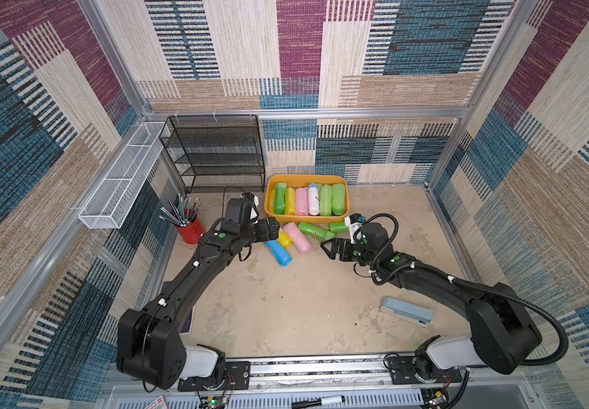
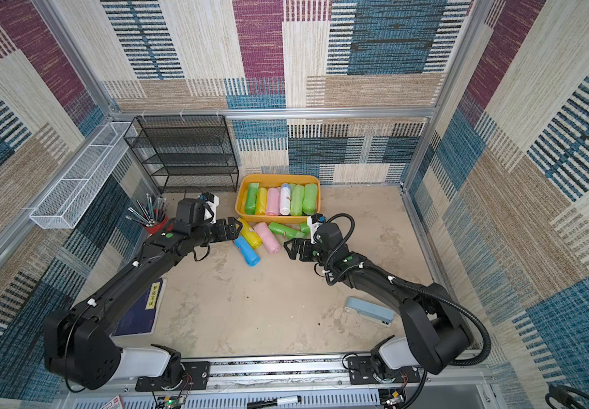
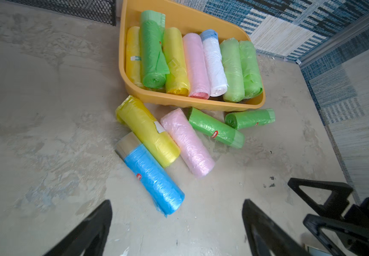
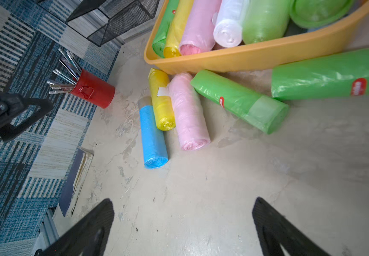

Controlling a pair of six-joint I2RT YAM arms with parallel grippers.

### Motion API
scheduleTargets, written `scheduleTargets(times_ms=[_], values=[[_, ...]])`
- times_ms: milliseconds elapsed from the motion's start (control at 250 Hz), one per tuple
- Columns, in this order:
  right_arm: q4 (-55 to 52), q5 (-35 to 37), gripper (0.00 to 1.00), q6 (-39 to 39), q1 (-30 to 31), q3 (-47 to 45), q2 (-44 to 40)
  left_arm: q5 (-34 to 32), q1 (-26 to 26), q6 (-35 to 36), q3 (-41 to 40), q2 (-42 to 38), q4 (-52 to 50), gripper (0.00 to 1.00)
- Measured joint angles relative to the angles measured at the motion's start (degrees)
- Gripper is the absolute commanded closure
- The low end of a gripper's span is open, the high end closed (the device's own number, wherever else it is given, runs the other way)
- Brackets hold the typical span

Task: Put the roll of trash bags into the storage box
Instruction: Pick up the roll of trash bags from the center of the board.

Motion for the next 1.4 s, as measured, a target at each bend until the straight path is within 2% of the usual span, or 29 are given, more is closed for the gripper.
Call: scheduleTargets(times_ms=[240, 476, 544, 772, 1020, 1332, 1400], values=[[-1.5, -0.7, 0.0, -1.4, 2.1, 6.8, 8.7, -9.1, 0.0, -0.6, -13.2, -13.7, 0.4, 0.01], [-3.5, -1.1, 0.12, -3.2, 5.7, 14.9, 15.8, -12.7, 0.0, -3.3, -20.6, -25.7, -1.2, 0.01], [-4.5, -1.1, 0.17, -3.9, 6.7, 17.3, 18.1, -12.8, 0.0, -4.0, -20.6, -27.1, -2.4, 0.01], [-9.4, -1.1, 0.23, -6.0, 9.8, 27.0, 27.9, -9.7, 0.1, -6.3, -20.6, -31.9, -6.8, 0.01], [-13.1, -1.0, 0.35, -7.8, 11.6, 33.4, 33.6, -8.7, 0.1, -8.4, -21.0, -34.1, -8.2, 0.01], [-16.0, -0.9, 0.33, -8.7, 13.1, 37.9, 38.3, -9.7, 0.1, -8.8, -22.8, -34.2, -9.0, 0.01], [-16.4, -0.7, 0.28, -8.7, 13.6, 38.5, 38.9, -10.3, 0.1, -8.8, -22.8, -34.3, -9.0, 0.01]])
